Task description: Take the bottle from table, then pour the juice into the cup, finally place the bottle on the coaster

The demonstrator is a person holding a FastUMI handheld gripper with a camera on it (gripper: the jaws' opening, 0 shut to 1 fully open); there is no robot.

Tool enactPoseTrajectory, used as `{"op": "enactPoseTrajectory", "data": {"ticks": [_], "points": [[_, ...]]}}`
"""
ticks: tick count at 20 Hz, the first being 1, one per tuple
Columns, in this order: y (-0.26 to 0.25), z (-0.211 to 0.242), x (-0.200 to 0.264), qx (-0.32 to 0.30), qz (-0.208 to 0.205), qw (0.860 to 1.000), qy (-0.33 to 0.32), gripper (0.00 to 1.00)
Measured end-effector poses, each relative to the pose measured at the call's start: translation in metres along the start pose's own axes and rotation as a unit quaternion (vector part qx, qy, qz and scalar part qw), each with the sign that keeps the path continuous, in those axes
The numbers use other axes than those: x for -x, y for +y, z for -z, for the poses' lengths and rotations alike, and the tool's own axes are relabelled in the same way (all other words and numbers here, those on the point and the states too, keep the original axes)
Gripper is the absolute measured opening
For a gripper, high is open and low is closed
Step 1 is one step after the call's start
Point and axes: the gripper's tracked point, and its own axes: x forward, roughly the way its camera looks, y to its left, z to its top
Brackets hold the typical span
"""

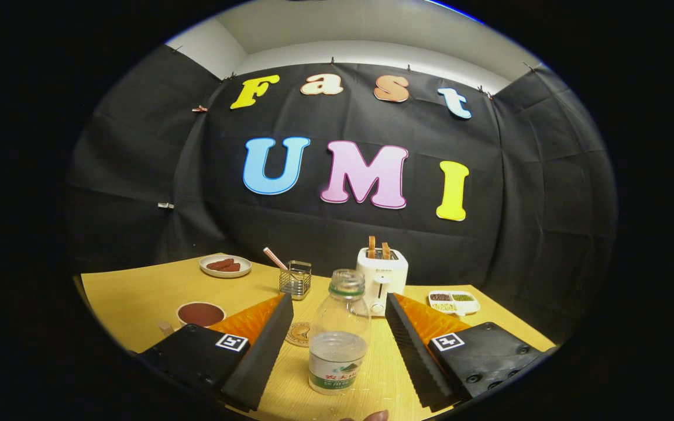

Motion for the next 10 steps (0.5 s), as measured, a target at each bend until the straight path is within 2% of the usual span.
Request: {"op": "enactPoseTrajectory", "data": {"ticks": [4,10], "points": [[0.002,0.025,-0.006,0.021,-0.004,1.0,0.005,0.97],[-0.003,0.063,-0.015,0.002,0.003,1.0,0.021,0.97]]}}
